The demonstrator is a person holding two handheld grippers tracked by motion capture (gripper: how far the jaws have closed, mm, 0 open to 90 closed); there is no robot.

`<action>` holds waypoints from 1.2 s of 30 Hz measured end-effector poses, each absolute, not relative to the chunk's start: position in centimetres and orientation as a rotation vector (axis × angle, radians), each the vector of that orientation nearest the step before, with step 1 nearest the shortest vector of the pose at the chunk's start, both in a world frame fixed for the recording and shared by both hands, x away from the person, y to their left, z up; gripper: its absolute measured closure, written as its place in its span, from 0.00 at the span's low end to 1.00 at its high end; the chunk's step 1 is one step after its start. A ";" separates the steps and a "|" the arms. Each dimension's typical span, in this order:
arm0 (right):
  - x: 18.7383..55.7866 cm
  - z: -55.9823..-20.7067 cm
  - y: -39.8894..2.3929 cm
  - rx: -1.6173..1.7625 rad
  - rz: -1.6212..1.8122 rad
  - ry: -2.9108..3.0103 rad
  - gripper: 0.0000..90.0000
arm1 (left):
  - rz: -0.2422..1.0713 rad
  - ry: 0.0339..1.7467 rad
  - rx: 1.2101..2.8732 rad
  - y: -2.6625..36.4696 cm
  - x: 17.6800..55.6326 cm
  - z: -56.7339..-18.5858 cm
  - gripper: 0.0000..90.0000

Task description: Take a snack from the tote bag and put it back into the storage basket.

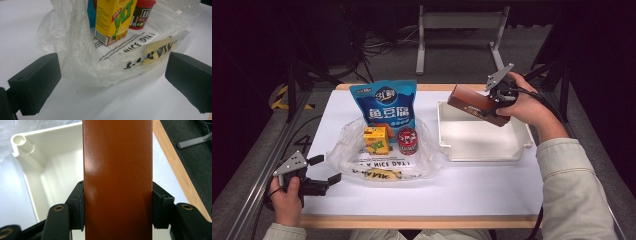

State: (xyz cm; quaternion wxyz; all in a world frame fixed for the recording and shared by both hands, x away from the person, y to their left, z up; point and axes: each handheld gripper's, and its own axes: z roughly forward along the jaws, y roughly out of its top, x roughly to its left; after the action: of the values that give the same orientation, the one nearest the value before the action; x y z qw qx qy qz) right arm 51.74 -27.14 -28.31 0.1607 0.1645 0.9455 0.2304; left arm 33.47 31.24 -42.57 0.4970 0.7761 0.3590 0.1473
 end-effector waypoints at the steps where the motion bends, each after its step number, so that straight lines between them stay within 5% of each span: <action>1: 51.9 -28.5 -27.2 0.465 0.656 2.699 0.47 | 0.359 0.862 1.880 31.3 33.4 -42.6 0.01; 36: 53.8 -34.2 -27.1 0.522 0.590 2.766 0.47 | 0.342 0.837 1.884 31.4 33.2 -42.5 0.01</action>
State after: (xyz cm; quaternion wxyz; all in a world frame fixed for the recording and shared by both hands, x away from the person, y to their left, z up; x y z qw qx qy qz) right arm 53.83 -27.07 -34.24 0.1323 0.1799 0.9533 0.2033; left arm 33.17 31.36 -42.52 0.5021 0.7797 0.3463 0.1417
